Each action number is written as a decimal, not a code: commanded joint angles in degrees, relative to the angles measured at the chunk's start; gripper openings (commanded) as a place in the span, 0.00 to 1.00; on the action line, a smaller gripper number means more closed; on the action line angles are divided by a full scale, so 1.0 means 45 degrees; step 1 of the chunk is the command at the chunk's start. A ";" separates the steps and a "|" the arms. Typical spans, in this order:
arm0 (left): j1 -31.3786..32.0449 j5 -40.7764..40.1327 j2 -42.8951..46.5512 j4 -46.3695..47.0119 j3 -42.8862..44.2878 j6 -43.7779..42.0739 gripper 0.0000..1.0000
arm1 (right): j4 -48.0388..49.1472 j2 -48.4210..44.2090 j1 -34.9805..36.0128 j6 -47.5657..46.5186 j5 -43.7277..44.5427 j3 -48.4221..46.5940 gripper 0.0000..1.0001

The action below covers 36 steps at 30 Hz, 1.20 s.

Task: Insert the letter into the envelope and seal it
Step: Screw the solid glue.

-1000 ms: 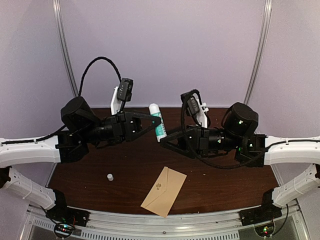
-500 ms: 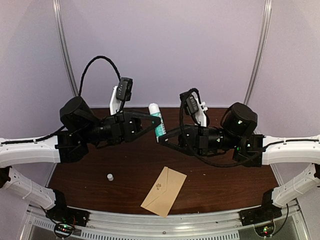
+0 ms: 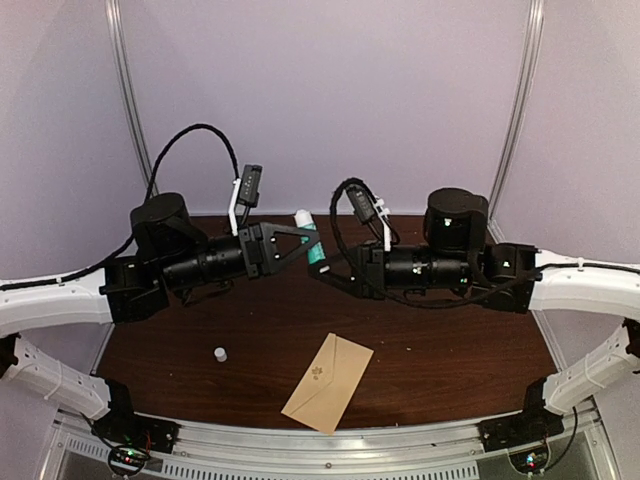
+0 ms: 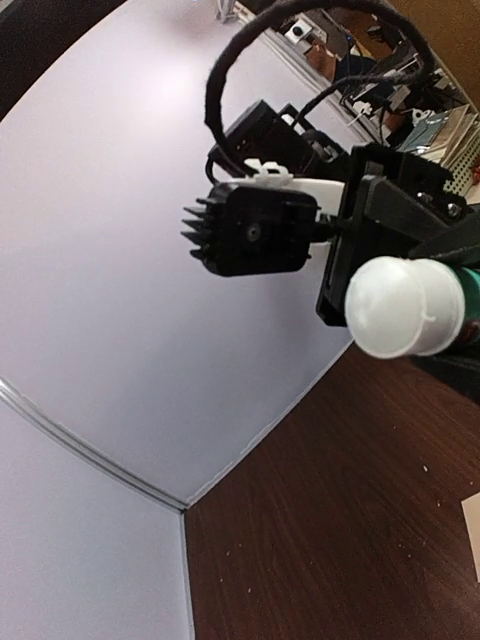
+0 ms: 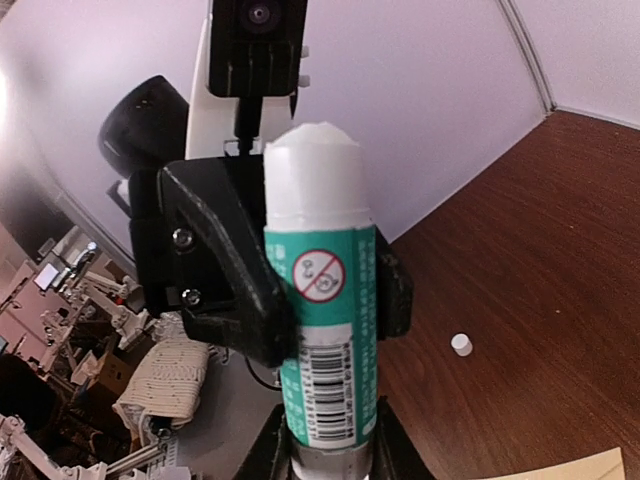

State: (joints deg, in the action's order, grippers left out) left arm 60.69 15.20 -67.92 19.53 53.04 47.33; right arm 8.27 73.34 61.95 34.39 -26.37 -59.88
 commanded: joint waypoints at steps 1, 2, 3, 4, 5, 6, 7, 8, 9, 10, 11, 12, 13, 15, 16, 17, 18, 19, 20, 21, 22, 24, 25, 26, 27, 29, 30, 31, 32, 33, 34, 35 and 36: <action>-0.0014 -0.1988 -0.0117 -0.1680 0.0536 -0.0032 0.00 | -0.4954 0.0979 -0.0096 -0.1439 0.4422 -0.2314 0.00; -0.0020 -0.2404 -0.0182 -0.1937 0.0597 0.0163 0.00 | -0.5597 0.1333 -0.0081 -0.1516 0.5185 -0.2838 0.00; -0.0013 -0.2758 -0.0249 -0.2169 0.0629 0.0348 0.00 | -0.6107 0.1648 -0.0047 -0.1564 0.5876 -0.3317 0.00; -0.0010 -0.3088 -0.0306 -0.2308 0.0635 0.0572 0.00 | -0.6491 0.1980 -0.0004 -0.1568 0.6614 -0.3716 0.00; -0.0009 -0.3527 -0.0384 -0.2450 0.0621 0.0766 0.00 | -0.6822 0.2295 0.0060 -0.1549 0.7204 -0.4124 0.00; -0.0009 -0.3819 -0.0420 -0.2553 0.0590 0.0980 0.00 | -0.7083 0.2606 0.0134 -0.1549 0.7776 -0.4500 0.00; -0.0012 -0.4063 -0.0474 -0.2652 0.0552 0.1159 0.00 | -0.7267 0.2930 0.0211 -0.1568 0.8263 -0.4833 0.00; -0.0009 -0.4316 -0.0537 -0.2852 0.0540 0.1364 0.00 | -0.7463 0.3237 0.0307 -0.1527 0.8717 -0.5163 0.00; -0.0009 -0.4552 -0.0581 -0.3021 0.0539 0.1582 0.00 | -0.7573 0.3568 0.0382 -0.1453 0.9093 -0.5423 0.00; -0.0009 -0.4716 -0.0635 -0.3130 0.0507 0.1768 0.00 | -0.7580 0.3856 0.0450 -0.1351 0.9341 -0.5682 0.00; -0.0012 -0.4800 -0.0670 -0.3136 0.0442 0.1904 0.00 | -0.7502 0.4107 0.0510 -0.1243 0.9445 -0.5784 0.00; -0.0019 -0.4850 -0.0703 -0.3130 0.0382 0.2006 0.00 | -0.7400 0.4353 0.0568 -0.1123 0.9487 -0.5867 0.00; 0.0004 -0.4871 -0.0755 -0.3136 0.0350 0.2063 0.00 | -0.7299 0.4567 0.0644 -0.0998 0.9524 -0.5953 0.00; 0.0005 -0.4848 -0.0847 -0.3131 0.0324 0.2105 0.00 | -0.7149 0.4990 0.0769 -0.0767 0.9530 -0.6114 0.00; 0.0010 -0.4844 -0.0859 -0.3129 0.0307 0.2119 0.00 | -0.7051 0.5125 0.0808 -0.0692 0.9402 -0.6160 0.00; 0.0010 -0.4836 -0.0865 -0.3129 0.0295 0.2141 0.00 | -0.6877 0.5200 0.0821 -0.0631 0.9181 -0.6139 0.00; 0.0010 -0.4825 -0.0854 -0.3131 0.0276 0.2159 0.00 | -0.6566 0.5186 0.0822 -0.0582 0.8953 -0.6063 0.00; 0.0001 -0.4833 -0.0828 -0.3115 0.0252 0.2165 0.00 | -0.6326 0.5113 0.0822 -0.0559 0.8737 -0.5968 0.00; -0.0001 -0.4869 -0.0764 -0.3086 0.0205 0.2190 0.00 | -0.6120 0.4982 0.0822 -0.0578 0.8578 -0.5846 0.00; -0.0001 -0.4917 -0.0668 -0.3016 0.0138 0.2191 0.00 | -0.5977 0.4856 0.0822 -0.0615 0.8468 -0.5748 0.01; -0.0008 -0.4964 -0.0551 -0.2907 0.0029 0.2208 0.00 | -0.5886 0.4684 0.0822 -0.0668 0.8327 -0.5663 0.04; 0.0004 -0.4970 -0.0270 -0.2501 -0.0279 0.2242 0.00 | -0.5653 0.4268 0.0822 -0.0870 0.7925 -0.5452 0.12; 0.0010 -0.4935 -0.0135 -0.2289 -0.0401 0.2244 0.00 | -0.5513 0.4005 0.0822 -0.0985 0.7615 -0.5328 0.17; 0.0005 -0.4867 -0.0023 -0.2113 -0.0470 0.2252 0.00 | -0.5303 0.3723 0.0822 -0.1120 0.7215 -0.5129 0.23; 0.0007 -0.4804 0.0052 -0.2055 -0.0449 0.2260 0.00 | -0.5057 0.3368 0.0822 -0.1241 0.6632 -0.4897 0.28; -0.0005 -0.4398 0.0123 -0.2069 -0.0226 0.2176 0.00 | -0.4384 0.2597 0.0811 -0.1464 0.4924 -0.4286 0.40; 0.0008 -0.4026 0.0148 -0.1939 -0.0089 0.2053 0.00 | -0.3983 0.2148 0.0821 -0.1521 0.3939 -0.3898 0.47; 0.0010 -0.3645 0.0161 -0.1725 0.0016 0.1900 0.00 | -0.3513 0.1713 0.0810 -0.1494 0.3054 -0.3432 0.54; -0.0004 -0.3226 0.0180 -0.1491 0.0092 0.1769 0.00 | -0.3054 0.1222 0.0816 -0.1391 0.2306 -0.2954 0.60; 0.0009 -0.2734 0.0190 -0.1218 0.0148 0.1614 0.00 | -0.2564 0.0755 0.0817 -0.1231 0.1773 -0.2425 0.65; 0.0008 -0.2353 0.0191 -0.0954 0.0192 0.1470 0.00 | -0.2163 0.0323 0.0790 -0.1020 0.1355 -0.1947 0.69; 0.0000 -0.1963 0.0176 -0.0550 0.0222 0.1342 0.00 | -0.1921 -0.0104 0.0784 -0.0899 0.1105 -0.1374 0.72; -0.0006 -0.1563 0.0162 -0.0236 0.0235 0.1177 0.00 | -0.1507 -0.0475 0.0757 -0.0779 0.0900 -0.0917 0.75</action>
State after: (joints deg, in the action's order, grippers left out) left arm 60.49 -0.86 -68.05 9.61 52.01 55.96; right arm -8.54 77.19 65.52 28.77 -11.31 -70.59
